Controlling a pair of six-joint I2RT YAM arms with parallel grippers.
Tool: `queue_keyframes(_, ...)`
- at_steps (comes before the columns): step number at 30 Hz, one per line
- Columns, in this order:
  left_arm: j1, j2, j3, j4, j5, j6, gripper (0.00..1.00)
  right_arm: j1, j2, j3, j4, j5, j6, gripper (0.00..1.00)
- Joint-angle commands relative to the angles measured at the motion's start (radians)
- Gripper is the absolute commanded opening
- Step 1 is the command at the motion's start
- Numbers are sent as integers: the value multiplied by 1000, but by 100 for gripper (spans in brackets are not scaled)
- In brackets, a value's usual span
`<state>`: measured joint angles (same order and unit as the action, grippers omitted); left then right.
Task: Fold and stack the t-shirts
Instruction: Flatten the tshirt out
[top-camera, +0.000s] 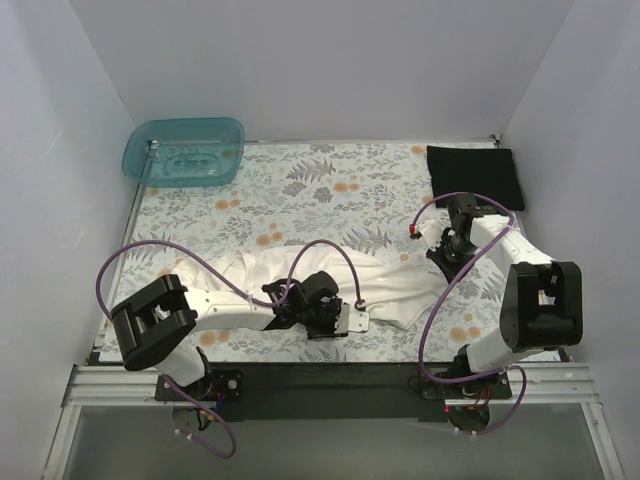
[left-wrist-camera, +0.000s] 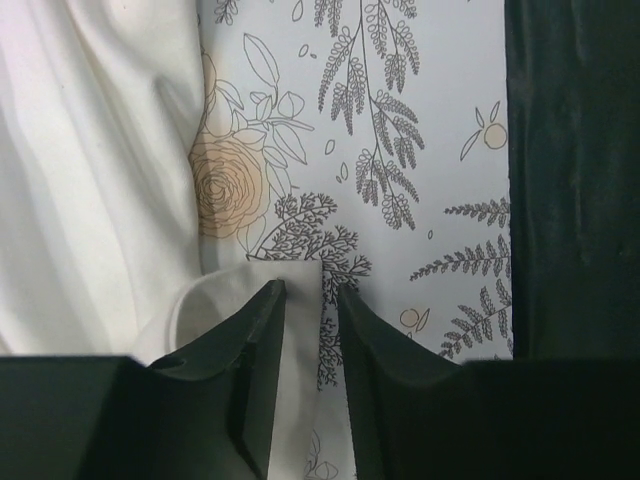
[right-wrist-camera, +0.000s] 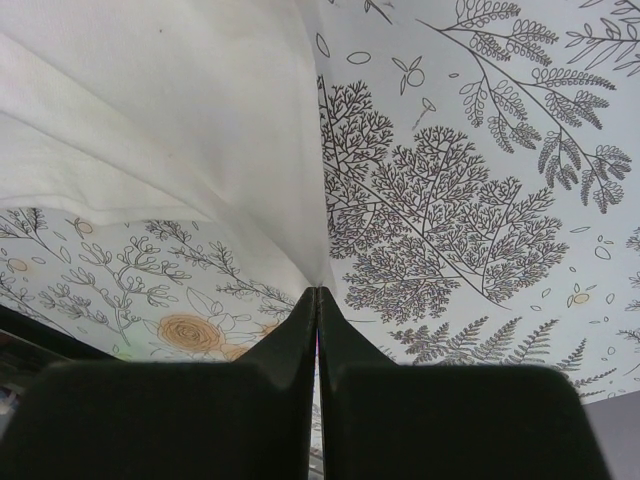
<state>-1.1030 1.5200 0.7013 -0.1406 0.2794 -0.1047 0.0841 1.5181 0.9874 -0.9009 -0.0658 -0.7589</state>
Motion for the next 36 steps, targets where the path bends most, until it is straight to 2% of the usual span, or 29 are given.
queue_keyframes(1, -3, 54, -6, -19, -2, -9, 24, -6, -16, 20, -27, -5, 3, 1)
queue_keyframes(2, -3, 61, -3, -34, 1, -9, 14, -6, -16, 19, -27, -5, 3, 1)
queue_keyframes(6, -1, 63, 30, -94, 0, -12, 0, -6, -19, 22, -27, -2, -2, 1)
queue_keyframes(8, 5, 13, 64, -152, 4, -58, 0, -4, -24, 28, -30, 1, -2, 1)
queue_keyframes(11, 78, -93, 165, -253, 67, -139, 0, -6, -41, 39, -29, 7, -8, 1)
queue_keyframes(16, 314, -260, 311, -390, 136, -182, 0, -9, -56, 71, -26, 11, -22, 1)
queue_keyframes(21, 459, -336, 305, -450, 135, -155, 0, -10, -7, 117, -33, -60, 6, 1)
queue_keyframes(29, 482, -328, 268, -399, 139, -197, 0, -17, 132, 118, -33, -114, 24, 1)
queue_keyframes(34, 485, -313, 282, -404, 147, -188, 0, -67, 188, 158, -42, -134, 27, 34)
queue_keyframes(36, 483, -314, 280, -409, 145, -176, 0, -73, 195, 162, -50, -134, 18, 38)
